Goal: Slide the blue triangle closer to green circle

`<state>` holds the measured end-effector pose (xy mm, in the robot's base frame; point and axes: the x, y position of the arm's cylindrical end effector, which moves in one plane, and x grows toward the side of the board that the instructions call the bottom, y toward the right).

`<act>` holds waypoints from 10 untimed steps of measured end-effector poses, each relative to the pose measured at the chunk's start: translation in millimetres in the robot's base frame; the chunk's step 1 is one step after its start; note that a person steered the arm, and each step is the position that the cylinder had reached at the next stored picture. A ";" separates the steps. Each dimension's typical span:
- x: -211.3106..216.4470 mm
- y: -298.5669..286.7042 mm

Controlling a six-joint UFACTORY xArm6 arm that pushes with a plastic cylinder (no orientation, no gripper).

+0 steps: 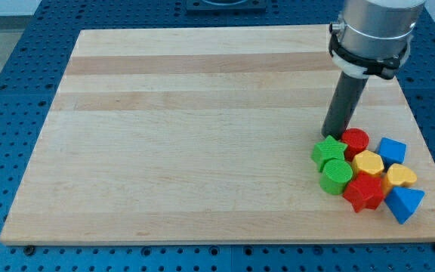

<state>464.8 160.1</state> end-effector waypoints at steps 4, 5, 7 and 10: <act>-46.9 95.2; -32.3 145.4; 21.1 157.8; 81.0 146.6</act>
<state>545.8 306.8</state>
